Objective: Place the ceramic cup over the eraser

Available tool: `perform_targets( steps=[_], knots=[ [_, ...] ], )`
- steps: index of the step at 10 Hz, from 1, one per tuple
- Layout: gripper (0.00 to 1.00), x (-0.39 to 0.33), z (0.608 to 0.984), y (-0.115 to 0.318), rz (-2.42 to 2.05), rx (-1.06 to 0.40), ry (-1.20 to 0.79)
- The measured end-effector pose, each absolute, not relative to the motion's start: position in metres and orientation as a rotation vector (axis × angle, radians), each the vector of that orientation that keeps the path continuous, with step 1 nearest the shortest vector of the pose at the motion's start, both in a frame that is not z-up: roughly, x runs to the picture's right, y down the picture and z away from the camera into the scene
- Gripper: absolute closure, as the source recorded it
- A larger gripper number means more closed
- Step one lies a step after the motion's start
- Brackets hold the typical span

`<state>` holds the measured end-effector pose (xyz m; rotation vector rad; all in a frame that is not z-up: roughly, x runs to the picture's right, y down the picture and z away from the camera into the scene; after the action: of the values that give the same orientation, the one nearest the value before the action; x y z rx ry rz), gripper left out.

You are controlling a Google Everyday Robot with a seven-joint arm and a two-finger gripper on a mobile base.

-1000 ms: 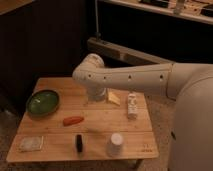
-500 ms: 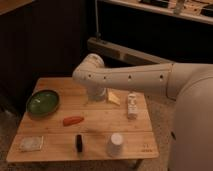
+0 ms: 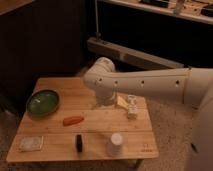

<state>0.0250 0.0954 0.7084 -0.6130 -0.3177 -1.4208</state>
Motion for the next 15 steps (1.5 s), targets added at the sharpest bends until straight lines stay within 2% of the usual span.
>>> perform_targets(
  steps=[3,7,11,15],
  knots=[
    [0.04,0.034,0.701,0.101,-1.417,-0.621,-0.347],
    [0.04,0.072,0.687,0.130,-1.415,-0.634,-0.369],
    [0.04,0.068,0.686,0.159,-1.444,-0.651,-0.405],
    [0.04,0.077,0.687,0.168,-1.480,-0.659,-0.440]
  ],
)
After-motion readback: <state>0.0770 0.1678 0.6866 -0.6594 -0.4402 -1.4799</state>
